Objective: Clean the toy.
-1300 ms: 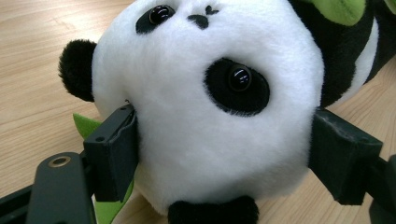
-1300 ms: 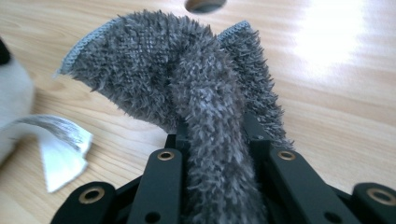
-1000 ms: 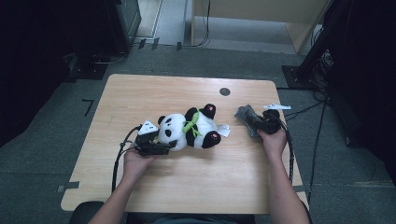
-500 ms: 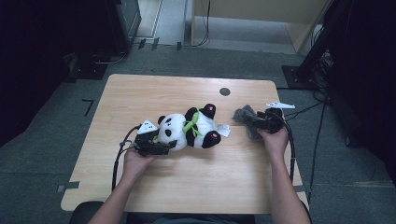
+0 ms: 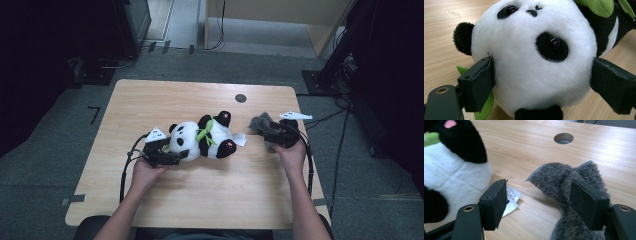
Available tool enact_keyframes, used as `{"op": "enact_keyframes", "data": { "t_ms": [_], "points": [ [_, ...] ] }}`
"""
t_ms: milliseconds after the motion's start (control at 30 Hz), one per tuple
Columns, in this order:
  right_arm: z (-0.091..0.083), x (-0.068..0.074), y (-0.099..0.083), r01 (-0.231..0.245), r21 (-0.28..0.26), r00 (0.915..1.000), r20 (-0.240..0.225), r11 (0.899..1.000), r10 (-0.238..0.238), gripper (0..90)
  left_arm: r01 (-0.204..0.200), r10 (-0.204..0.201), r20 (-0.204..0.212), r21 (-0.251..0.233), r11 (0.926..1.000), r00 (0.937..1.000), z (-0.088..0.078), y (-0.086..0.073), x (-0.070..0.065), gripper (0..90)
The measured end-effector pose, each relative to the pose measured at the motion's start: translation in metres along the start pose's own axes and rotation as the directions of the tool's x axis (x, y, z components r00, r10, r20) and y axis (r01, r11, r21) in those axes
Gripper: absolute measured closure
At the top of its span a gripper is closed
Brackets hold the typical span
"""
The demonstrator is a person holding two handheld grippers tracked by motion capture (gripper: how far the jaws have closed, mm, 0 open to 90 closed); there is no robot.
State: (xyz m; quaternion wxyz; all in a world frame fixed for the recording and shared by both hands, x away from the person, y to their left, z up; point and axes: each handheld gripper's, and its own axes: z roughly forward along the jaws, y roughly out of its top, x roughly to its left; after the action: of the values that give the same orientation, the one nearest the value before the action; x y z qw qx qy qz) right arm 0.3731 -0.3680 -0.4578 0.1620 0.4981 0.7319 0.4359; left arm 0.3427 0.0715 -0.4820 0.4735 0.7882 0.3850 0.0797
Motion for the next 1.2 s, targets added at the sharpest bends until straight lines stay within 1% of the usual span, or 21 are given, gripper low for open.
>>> {"op": "enact_keyframes", "data": {
  "t_ms": [67,100,167,233,267,333,467,500,533,567,700,733,767,833,867,900,933,1000,1067,1133,1200],
  "points": [
    [-0.002,0.005,0.0,-0.004,-0.006,1.0,-0.008,1.0,0.004,30.9,-0.001,0.001,-0.001,0.001,1.0,1.0,0.0,0.0,0.0,10.3],
    [-0.002,0.005,0.0,-0.004,-0.006,1.0,-0.008,1.0,0.004,30.9,-0.001,0.001,-0.001,0.001,1.0,1.0,0.0,0.0,0.0,10.3],
    [-0.006,0.016,0.0,0.008,-0.018,0.9998,-0.016,1.0,-0.008,30.9,-0.005,0.005,-0.004,0.002,1.0,1.0,0.0,0.0,-0.001,10.4],
    [-0.009,0.025,0.001,0.027,-0.02,0.9994,-0.02,0.999,-0.028,30.9,-0.007,0.007,-0.004,0.003,1.0,1.0,0.0,0.0,-0.001,11.1],
    [-0.01,0.03,0.002,0.038,-0.017,0.999,-0.021,0.999,-0.039,30.9,-0.021,0.021,-0.014,0.004,0.9998,0.9997,-0.001,0.0,-0.003,12.2],
    [-0.013,0.039,0.003,0.058,-0.021,0.9979,-0.028,0.998,-0.059,31.1,-0.023,0.023,-0.016,0.004,0.9997,0.9996,-0.001,0.0,-0.003,12.5],
    [-0.017,0.056,0.003,0.086,-0.023,0.9943,-0.061,0.996,-0.087,30.9,-0.021,0.021,-0.014,0.002,0.9998,0.9997,-0.001,0.0,-0.002,12.6],
    [-0.018,0.062,0.004,0.098,-0.026,0.9922,-0.076,0.995,-0.099,30.7,-0.021,0.021,-0.013,0.001,0.9998,0.9997,0.0,0.0,-0.002,12.6],
    [-0.018,0.062,0.004,0.098,-0.026,0.9922,-0.076,0.995,-0.099,30.7,-0.021,0.021,-0.013,0.001,0.9998,0.9997,0.0,0.0,-0.002,12.6],
    [-0.019,0.073,0.005,0.119,-0.029,0.988,-0.096,0.992,-0.121,30.0,-0.021,0.021,-0.013,0.001,0.9998,0.9997,0.0,0.0,-0.002,12.6],
    [-0.018,0.089,0.007,0.155,-0.039,0.9791,-0.127,0.987,-0.159,29.5,-0.02,0.02,-0.015,0.001,0.9998,0.9997,-0.001,0.0,-0.002,12.8],
    [-0.018,0.089,0.007,0.155,-0.039,0.9791,-0.127,0.987,-0.159,29.5,-0.02,0.02,-0.015,0.001,0.9998,0.9997,-0.001,0.0,-0.002,12.9],
    [-0.018,0.095,0.008,0.162,-0.043,0.9742,-0.153,0.986,-0.167,28.6,-0.02,0.02,-0.016,0.001,0.9998,0.9997,-0.001,0.0,-0.002,13.0],
    [-0.017,0.101,0.008,0.175,-0.052,0.9665,-0.181,0.983,-0.182,26.6,-0.02,0.02,-0.017,0.001,0.9998,0.9997,-0.001,0.0,-0.002,13.7],
    [-0.017,0.104,0.007,0.191,-0.055,0.9606,-0.195,0.98,-0.198,24.8,-0.018,0.018,-0.019,-0.001,0.9998,0.9997,-0.001,0.0,-0.002,14.3],
    [-0.017,0.104,0.007,0.191,-0.055,0.9606,-0.195,0.98,-0.198,24.8,-0.018,0.018,-0.019,-0.001,0.9998,0.9997,-0.001,0.0,-0.002,14.7],
    [-0.015,0.109,0.007,0.21,-0.066,0.9517,-0.215,0.976,-0.219,22.4,-0.017,0.017,-0.02,-0.003,0.9998,0.9996,-0.001,0.0,-0.002,15.2],
    [-0.012,0.112,0.006,0.206,-0.067,0.9426,-0.255,0.976,-0.216,22.2,-0.011,0.011,-0.022,-0.007,0.9999,0.9997,-0.001,0.001,-0.002,16.7],
    [-0.007,0.114,0.004,0.206,-0.051,0.9407,-0.265,0.977,-0.212,21.5,-0.012,0.012,-0.024,0.002,0.9999,0.9996,-0.002,0.002,-0.002,19.2],
    [0.001,0.114,0.001,0.207,-0.029,0.9364,-0.283,0.978,-0.207,20.9,-0.016,0.016,-0.03,0.006,0.9999,0.9994,-0.002,0.004,-0.002,20.5],
    [0.007,0.114,-0.001,0.213,-0.023,0.9349,-0.286,0.977,-0.211,20.4,-0.015,0.015,-0.029,0.007,0.9999,0.9995,-0.001,0.005,-0.001,21.9]
  ]
}}
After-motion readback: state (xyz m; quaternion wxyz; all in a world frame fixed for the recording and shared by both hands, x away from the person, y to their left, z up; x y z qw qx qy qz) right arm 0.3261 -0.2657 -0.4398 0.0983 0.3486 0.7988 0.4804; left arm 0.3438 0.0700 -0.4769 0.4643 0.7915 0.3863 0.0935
